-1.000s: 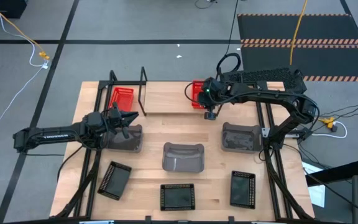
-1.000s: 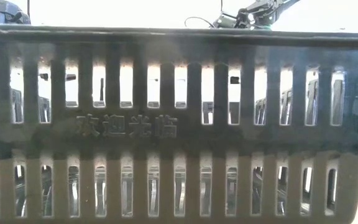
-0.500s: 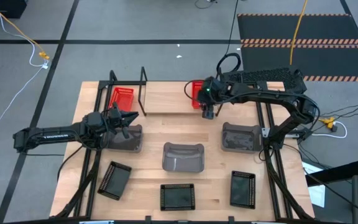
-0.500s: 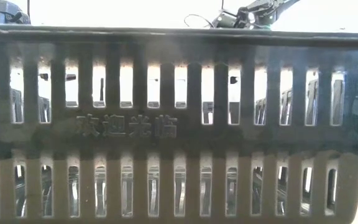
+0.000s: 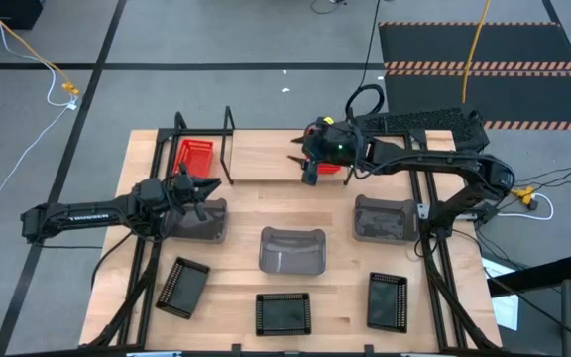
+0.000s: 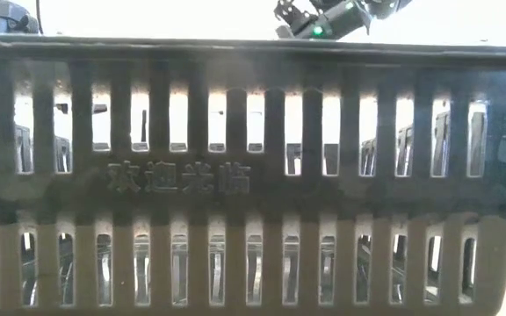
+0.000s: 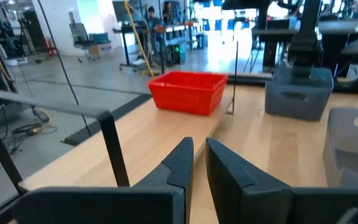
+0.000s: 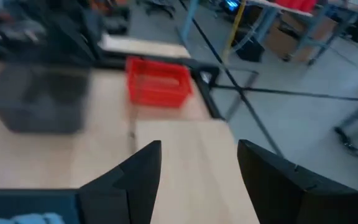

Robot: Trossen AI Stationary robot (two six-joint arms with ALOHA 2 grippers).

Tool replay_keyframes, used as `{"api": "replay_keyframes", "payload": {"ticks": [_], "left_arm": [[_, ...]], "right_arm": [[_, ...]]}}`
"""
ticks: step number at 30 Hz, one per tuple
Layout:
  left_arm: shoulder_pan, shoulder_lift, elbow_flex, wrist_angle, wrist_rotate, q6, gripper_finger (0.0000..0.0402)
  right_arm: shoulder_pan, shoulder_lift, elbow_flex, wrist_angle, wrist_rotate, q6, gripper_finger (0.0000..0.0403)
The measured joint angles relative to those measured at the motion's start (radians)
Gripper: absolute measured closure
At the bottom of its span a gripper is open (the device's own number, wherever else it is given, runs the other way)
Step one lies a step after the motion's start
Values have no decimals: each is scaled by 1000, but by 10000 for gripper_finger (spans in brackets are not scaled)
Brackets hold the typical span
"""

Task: Stack baskets on shelf by color
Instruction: Stack the red bin on top of the other red bins on the shelf

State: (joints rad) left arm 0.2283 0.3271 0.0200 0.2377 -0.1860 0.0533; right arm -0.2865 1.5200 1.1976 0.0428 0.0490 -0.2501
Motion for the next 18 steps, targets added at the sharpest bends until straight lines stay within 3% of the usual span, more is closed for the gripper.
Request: {"api": "replay_keyframes", "payload": {"ticks": [5, 13, 15, 18], "left_arm": [[0, 0, 0, -69, 0, -31, 355], [-19, 0, 0, -182, 0, -176, 355], [-28, 0, 0, -186, 0, -208, 355], [-37, 0, 0, -182, 0, -232, 355]], "right_arm": [[83, 31, -19, 142, -68, 54, 195], [233, 31, -174, 748, -207, -76, 195], [251, 31, -205, 820, -156, -110, 195], [262, 32, -216, 855, 58, -123, 198]]}}
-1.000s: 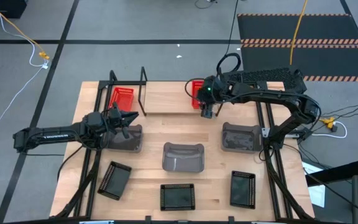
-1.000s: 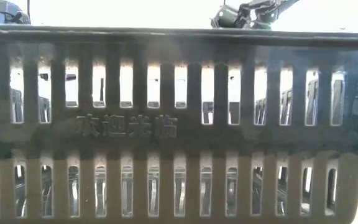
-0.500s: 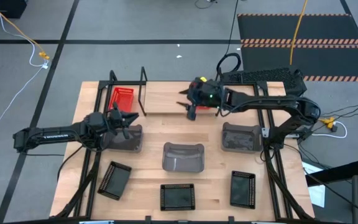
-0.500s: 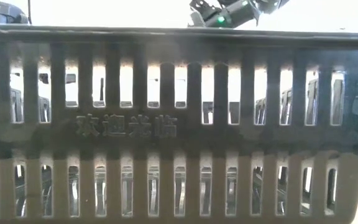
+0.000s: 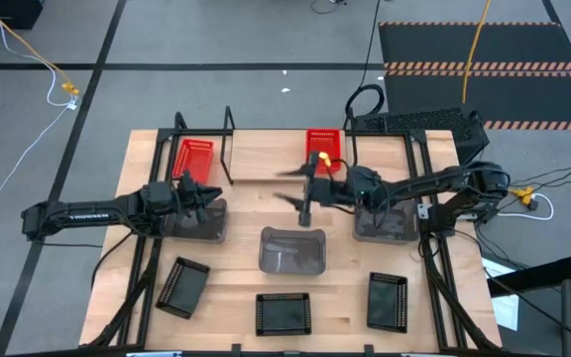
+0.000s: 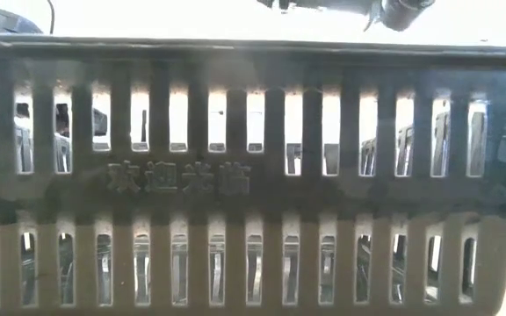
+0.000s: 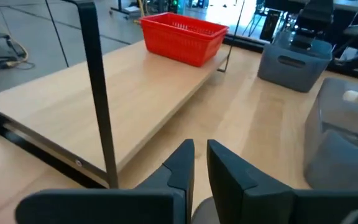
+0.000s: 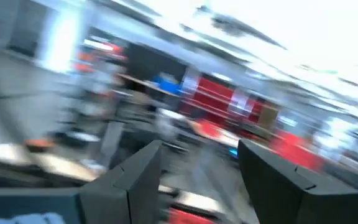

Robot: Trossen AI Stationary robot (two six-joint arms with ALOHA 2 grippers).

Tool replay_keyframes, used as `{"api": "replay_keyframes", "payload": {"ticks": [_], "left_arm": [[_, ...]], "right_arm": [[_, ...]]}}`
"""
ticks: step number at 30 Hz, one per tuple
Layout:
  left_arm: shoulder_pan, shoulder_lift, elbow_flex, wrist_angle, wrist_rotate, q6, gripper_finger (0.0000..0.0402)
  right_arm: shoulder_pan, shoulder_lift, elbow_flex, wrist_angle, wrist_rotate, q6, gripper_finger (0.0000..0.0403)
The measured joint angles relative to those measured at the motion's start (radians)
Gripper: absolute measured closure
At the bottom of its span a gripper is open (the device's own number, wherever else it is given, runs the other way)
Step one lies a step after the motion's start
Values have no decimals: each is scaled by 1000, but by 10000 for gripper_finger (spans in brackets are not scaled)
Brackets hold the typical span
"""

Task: Stack baskets on shelf by color
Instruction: Stack the red bin on top of the other red bins on the shelf

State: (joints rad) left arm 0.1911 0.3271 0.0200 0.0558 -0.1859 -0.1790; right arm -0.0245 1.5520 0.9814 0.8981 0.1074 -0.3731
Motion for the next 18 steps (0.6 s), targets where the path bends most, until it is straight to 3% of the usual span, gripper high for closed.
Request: {"api": "replay_keyframes", "payload": {"ticks": [3, 6, 10, 15, 18], "left_arm": [[-1, 0, 0, 11, -4, 44, 355], [-1, 0, 0, 31, -59, 101, 355], [-1, 0, 0, 47, -170, 124, 355], [-1, -1, 3, 40, -302, 11, 355], [-1, -1, 62, -21, -313, -7, 355]], "right_arm": [[-33, 13, 44, -139, 100, 67, 210], [-68, 39, 132, -381, 74, 176, 220], [-87, 130, 334, -630, 73, 199, 226], [-87, 320, 592, -779, 69, 175, 225], [-87, 416, 698, -813, 26, 178, 225]]}}
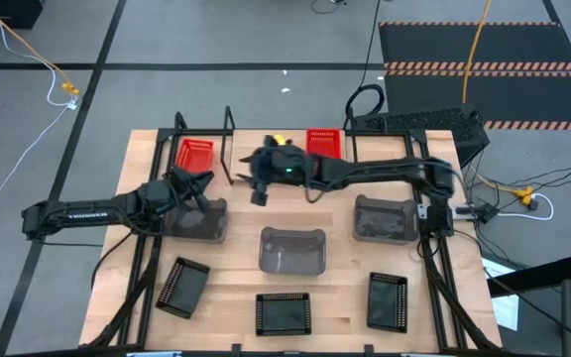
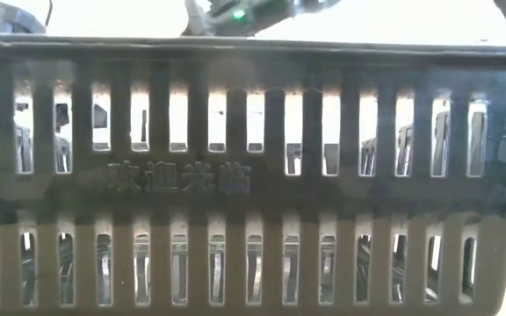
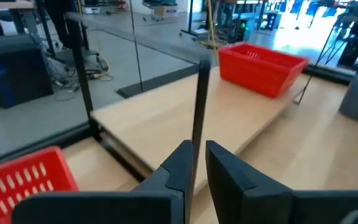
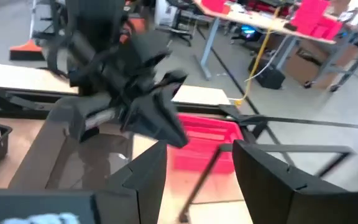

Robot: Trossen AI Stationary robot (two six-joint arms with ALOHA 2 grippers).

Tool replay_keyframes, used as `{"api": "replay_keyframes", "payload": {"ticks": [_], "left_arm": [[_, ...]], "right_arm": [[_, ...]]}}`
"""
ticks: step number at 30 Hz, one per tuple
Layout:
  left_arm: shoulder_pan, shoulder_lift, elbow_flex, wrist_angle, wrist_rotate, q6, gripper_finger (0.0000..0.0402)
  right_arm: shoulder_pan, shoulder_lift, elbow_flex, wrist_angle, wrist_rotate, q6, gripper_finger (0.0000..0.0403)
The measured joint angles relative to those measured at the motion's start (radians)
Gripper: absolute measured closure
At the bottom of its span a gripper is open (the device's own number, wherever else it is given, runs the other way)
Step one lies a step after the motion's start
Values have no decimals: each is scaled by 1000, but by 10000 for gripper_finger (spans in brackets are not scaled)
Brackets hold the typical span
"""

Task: Stack baskets on shelf by color
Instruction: Stack the red bin on top of the other red bins on the shelf

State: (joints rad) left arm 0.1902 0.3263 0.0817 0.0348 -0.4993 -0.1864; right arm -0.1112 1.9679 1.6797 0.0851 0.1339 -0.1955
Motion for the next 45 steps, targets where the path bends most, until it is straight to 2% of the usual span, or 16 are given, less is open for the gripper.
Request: {"api": "replay_keyframes", "payload": {"ticks": [8, 11, 18, 29, 40, 45], "left_arm": [[-33, -1, 293, -332, 8, 30, 355], [-50, -1, 342, -442, 8, 17, 355], [-62, 10, 300, -504, 1, -34, 355], [-61, 11, 300, -478, -44, -84, 355], [-61, 14, 300, -472, -62, -59, 355], [-60, 13, 301, -473, -74, -58, 355]], "right_arm": [[17, 221, 198, 14, -4, -16, 225], [39, 263, 239, 14, 3, -52, 225], [73, 272, 248, 5, 105, -136, 225], [39, 351, 249, 135, 48, -108, 225], [41, 485, 442, 88, 44, -138, 225], [27, 526, 542, 80, 7, -105, 225]]}}
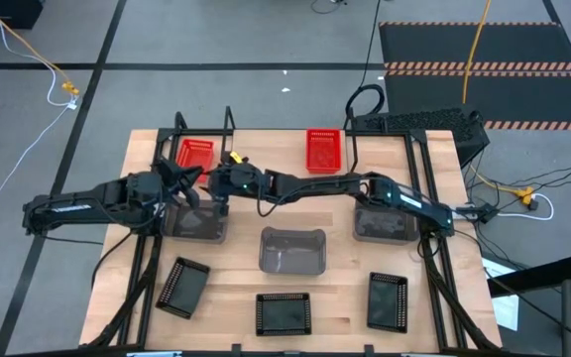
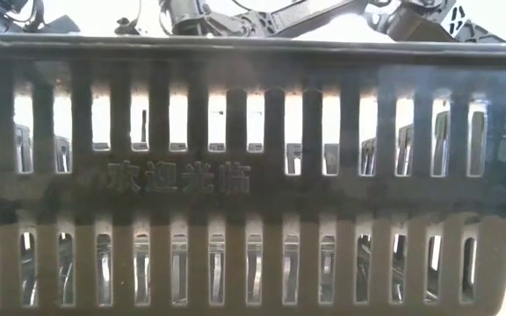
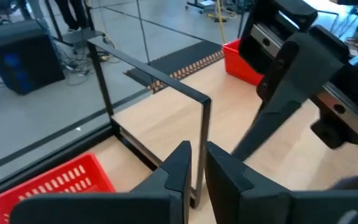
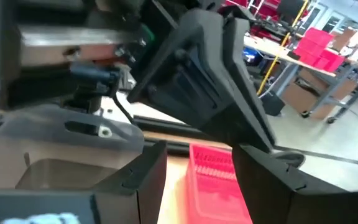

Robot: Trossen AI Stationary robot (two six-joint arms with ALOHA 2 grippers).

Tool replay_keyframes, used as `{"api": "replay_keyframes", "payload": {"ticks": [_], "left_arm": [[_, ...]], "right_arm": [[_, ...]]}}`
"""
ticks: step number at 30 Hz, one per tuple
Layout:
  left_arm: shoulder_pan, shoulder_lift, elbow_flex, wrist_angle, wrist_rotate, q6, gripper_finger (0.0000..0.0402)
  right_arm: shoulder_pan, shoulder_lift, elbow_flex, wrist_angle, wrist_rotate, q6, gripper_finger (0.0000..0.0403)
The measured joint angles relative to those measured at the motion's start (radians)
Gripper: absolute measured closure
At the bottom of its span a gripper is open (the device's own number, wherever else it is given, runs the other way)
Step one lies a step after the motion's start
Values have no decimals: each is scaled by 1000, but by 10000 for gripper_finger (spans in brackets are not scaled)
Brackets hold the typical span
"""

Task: Stack baskets on shelf by color
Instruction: Stack the red bin on top of the other red bins on the shelf

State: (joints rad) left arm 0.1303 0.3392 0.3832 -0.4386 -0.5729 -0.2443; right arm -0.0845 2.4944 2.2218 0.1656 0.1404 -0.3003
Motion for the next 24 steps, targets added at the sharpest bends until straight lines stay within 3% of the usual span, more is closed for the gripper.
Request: {"api": "replay_keyframes", "payload": {"ticks": [13, 19, 24], "left_arm": [[-1, -1, 8, 53, -122, 69, 355], [-2, -1, 125, 117, -129, 239, 355], [-2, 0, 215, 171, -133, 330, 355]], "right_arm": [[-51, 29, 73, 24, -98, 77, 225], [-66, 26, 75, 111, -193, 117, 225], [-87, 26, 81, 117, -199, 135, 225]]}}
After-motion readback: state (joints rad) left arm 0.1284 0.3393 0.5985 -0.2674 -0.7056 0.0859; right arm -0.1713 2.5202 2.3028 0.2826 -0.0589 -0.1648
